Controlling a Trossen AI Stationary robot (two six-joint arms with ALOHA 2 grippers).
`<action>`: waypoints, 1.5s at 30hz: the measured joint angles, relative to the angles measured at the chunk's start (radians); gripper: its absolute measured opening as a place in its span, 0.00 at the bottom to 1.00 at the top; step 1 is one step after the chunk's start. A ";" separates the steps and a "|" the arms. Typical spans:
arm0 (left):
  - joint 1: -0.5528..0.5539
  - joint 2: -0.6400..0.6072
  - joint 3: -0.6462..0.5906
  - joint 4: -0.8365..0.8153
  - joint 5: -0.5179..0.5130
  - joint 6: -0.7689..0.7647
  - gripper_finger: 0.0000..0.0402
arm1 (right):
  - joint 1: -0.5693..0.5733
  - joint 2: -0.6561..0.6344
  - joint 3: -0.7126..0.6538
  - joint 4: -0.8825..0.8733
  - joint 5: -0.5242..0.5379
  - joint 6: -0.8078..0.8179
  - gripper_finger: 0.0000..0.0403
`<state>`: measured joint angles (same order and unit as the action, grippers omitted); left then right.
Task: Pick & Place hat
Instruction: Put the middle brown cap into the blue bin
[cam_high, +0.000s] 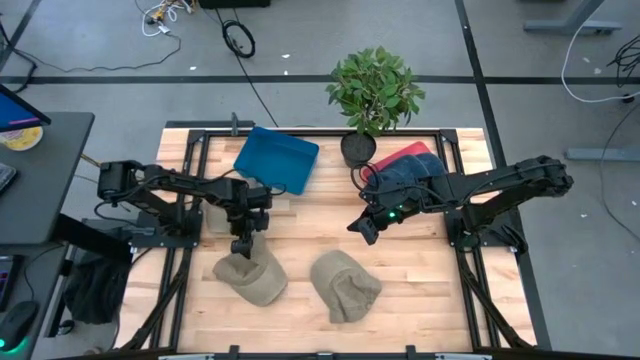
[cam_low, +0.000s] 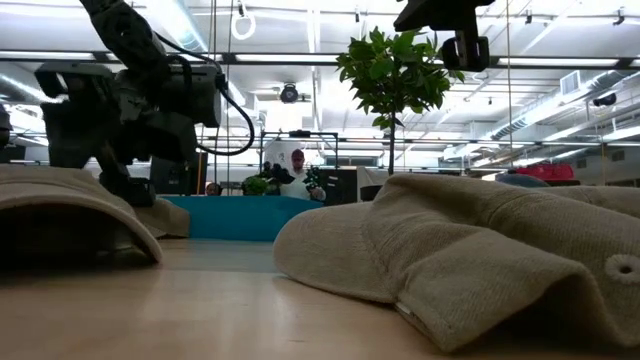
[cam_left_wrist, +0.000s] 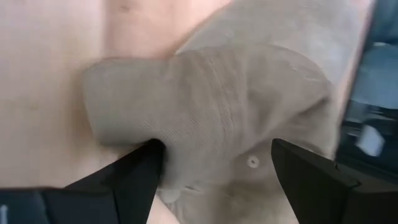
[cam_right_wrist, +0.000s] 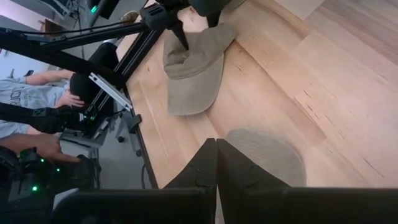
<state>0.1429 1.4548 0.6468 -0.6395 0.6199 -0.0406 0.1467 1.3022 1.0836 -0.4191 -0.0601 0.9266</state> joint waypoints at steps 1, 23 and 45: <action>0.000 -0.001 0.000 0.000 0.024 -0.001 0.76 | 0.000 0.000 0.000 0.000 0.000 0.000 0.02; 0.000 -0.003 0.000 0.105 0.269 -0.021 0.17 | 0.000 0.000 0.000 0.000 0.000 0.004 0.02; 0.071 -0.157 0.002 0.288 0.242 -0.250 0.01 | 0.002 0.000 0.000 -0.009 -0.014 -0.093 0.02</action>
<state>0.2143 1.2982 0.6483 -0.3516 0.8618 -0.2903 0.1489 1.3021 1.0840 -0.4280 -0.0736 0.8335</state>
